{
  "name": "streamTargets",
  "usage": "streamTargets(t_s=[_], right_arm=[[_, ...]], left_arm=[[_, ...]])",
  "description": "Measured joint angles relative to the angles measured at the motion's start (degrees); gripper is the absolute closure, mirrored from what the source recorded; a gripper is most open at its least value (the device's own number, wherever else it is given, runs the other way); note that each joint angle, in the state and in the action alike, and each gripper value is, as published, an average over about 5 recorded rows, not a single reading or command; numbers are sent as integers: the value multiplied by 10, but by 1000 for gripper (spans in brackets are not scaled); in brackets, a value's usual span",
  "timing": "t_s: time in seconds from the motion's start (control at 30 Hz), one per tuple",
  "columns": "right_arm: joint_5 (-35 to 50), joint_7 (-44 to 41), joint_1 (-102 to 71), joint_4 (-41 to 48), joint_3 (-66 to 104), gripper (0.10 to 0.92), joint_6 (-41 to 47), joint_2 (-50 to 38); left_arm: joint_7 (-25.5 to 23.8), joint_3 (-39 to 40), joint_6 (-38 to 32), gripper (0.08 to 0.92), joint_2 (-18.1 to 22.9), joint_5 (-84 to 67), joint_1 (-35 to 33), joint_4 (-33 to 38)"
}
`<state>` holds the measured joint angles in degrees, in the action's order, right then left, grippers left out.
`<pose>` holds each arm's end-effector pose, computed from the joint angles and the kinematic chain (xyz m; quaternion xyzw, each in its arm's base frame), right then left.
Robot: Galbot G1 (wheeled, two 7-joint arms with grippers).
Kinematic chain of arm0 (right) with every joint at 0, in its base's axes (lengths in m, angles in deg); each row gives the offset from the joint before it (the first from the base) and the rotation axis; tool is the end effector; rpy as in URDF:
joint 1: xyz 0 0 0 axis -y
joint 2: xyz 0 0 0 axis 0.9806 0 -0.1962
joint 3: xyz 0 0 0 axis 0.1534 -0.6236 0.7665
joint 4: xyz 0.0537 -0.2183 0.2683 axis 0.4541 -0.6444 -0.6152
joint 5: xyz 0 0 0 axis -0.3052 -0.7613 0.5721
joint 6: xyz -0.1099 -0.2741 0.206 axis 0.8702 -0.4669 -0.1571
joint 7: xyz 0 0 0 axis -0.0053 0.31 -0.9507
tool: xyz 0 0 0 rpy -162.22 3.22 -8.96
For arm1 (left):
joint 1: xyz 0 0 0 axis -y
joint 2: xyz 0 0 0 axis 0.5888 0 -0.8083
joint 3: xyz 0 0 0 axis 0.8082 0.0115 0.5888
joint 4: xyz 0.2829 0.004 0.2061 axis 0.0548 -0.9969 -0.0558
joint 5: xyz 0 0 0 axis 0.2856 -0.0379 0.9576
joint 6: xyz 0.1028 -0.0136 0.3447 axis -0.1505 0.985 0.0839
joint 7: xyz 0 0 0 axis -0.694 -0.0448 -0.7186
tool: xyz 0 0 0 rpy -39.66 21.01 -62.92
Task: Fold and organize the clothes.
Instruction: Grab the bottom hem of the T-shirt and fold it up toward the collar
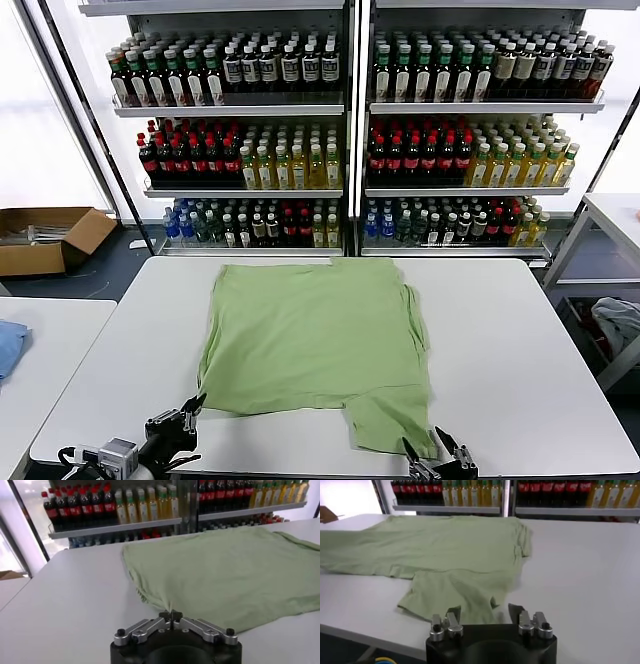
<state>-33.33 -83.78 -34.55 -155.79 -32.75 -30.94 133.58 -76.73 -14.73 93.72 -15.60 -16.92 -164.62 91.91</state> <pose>0.1051 -0.0277 -0.3046 0.1409 -0.9547 -0.0018 0.2619 0.1500 0.0819 -0.2514 -0.0929 -0.9601 -0.0475 0.2597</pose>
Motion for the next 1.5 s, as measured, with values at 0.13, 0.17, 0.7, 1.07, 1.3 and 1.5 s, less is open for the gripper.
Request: streamTargets(t_s=[0.13, 0.17, 0.7, 1.07, 1.3, 1.5], right_arm=[[14, 3, 10, 8, -5, 671, 3, 0], [18, 3, 12, 9, -5, 697, 4, -1], [90, -59, -28, -17, 17, 913, -65, -29], [141, -96, -109, -71, 72, 913, -112, -71], [164, -96, -133, -94, 86, 913, -128, -86], [189, -72, -109, -107, 77, 913, -123, -99]], left_arm=[[-2, 2, -1, 906, 2, 0, -1, 2], [-2, 2, -1, 906, 2, 0, -2, 2], [-3, -6, 0, 906, 3, 0, -17, 16], [-3, -27, 9, 906, -1, -1, -53, 47], [-4, -41, 13, 898, -1, -1, -70, 71], [-10, -56, 13, 898, -9, -9, -65, 82]])
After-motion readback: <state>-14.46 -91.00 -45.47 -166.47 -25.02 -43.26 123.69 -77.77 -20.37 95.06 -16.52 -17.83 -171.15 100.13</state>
